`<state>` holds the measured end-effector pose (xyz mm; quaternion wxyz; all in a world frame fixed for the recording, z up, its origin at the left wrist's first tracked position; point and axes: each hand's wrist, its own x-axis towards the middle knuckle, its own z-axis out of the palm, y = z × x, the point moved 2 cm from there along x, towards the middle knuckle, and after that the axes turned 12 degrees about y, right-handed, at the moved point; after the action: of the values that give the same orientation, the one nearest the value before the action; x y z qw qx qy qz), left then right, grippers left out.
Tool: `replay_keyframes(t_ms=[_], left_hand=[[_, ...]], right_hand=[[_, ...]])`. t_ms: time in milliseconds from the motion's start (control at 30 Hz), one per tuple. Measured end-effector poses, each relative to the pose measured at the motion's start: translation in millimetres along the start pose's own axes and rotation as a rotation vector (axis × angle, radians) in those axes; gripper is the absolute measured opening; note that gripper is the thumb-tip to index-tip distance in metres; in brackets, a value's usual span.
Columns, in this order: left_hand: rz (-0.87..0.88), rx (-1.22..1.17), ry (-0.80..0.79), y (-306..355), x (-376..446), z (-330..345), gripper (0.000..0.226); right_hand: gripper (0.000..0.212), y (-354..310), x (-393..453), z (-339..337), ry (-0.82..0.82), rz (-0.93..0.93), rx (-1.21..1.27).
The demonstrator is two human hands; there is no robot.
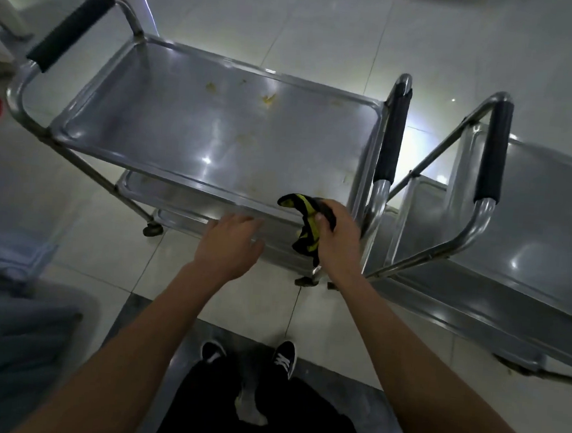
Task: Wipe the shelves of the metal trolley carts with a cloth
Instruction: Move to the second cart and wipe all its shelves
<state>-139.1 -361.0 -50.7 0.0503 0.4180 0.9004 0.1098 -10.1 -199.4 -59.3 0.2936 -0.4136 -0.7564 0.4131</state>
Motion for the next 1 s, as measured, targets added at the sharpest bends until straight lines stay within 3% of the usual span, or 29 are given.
replay_keyframes(t_ms=[500, 567, 667, 1000], left_hand=[[0.321, -0.098, -0.224, -72, 154, 46, 0.05], [0.363, -0.074, -0.27, -76, 167, 52, 0.051], [0.397, -0.072, -0.311, -82, 178, 58, 0.05], [0.414, -0.063, -0.297, -82, 203, 67, 0.039]], right_hand=[[0.024, 20, 67, 69, 0.483, 0.152, -0.306], [0.029, 29, 69, 79, 0.446, 0.237, -0.404], [0.037, 45, 67, 92, 0.252, 0.339, -0.569], [0.049, 82, 70, 102, 0.02, 0.321, -0.77]])
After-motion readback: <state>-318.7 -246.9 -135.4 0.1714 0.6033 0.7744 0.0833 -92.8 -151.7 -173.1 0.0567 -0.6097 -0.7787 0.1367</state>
